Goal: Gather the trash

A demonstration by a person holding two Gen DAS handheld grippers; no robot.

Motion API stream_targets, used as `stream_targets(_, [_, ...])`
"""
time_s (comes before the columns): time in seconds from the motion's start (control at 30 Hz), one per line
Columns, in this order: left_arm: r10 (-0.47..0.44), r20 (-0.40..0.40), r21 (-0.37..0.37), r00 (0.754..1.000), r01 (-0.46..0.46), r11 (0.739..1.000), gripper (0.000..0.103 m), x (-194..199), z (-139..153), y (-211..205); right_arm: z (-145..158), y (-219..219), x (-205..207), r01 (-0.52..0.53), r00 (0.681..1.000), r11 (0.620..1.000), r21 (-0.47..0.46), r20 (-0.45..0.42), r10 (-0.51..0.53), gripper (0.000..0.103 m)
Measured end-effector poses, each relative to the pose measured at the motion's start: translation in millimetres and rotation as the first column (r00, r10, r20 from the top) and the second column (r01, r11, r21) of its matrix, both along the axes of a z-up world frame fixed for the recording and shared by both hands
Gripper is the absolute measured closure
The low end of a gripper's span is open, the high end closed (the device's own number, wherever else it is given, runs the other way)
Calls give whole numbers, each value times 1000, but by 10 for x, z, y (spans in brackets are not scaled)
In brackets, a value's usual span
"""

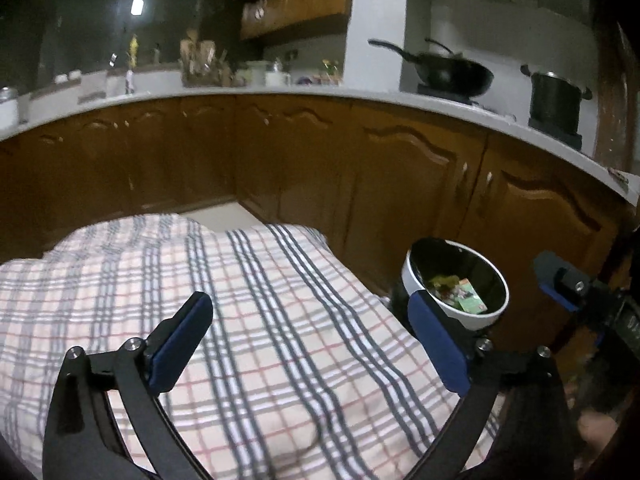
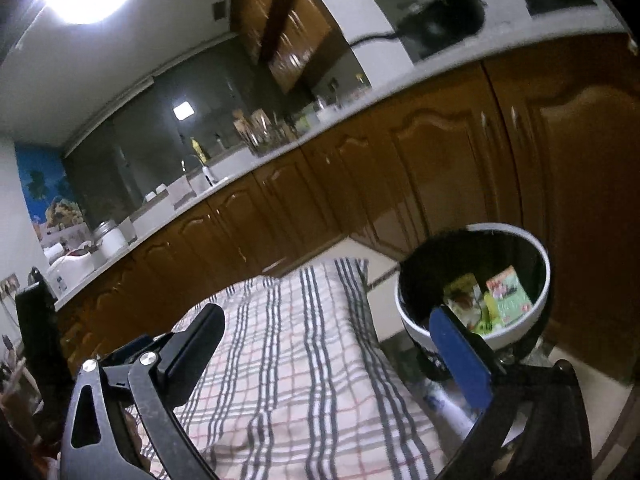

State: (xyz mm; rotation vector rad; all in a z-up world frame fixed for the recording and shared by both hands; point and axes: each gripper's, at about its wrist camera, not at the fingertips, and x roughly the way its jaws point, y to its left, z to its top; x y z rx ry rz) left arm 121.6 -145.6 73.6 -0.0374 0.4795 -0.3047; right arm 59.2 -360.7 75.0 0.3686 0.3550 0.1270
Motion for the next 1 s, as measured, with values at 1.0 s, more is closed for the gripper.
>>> stream_targets(1.0, [154, 108, 7, 982, -155, 988, 0, -709, -605, 420, -619, 730, -619, 191, 971, 941, -281, 195, -138, 0])
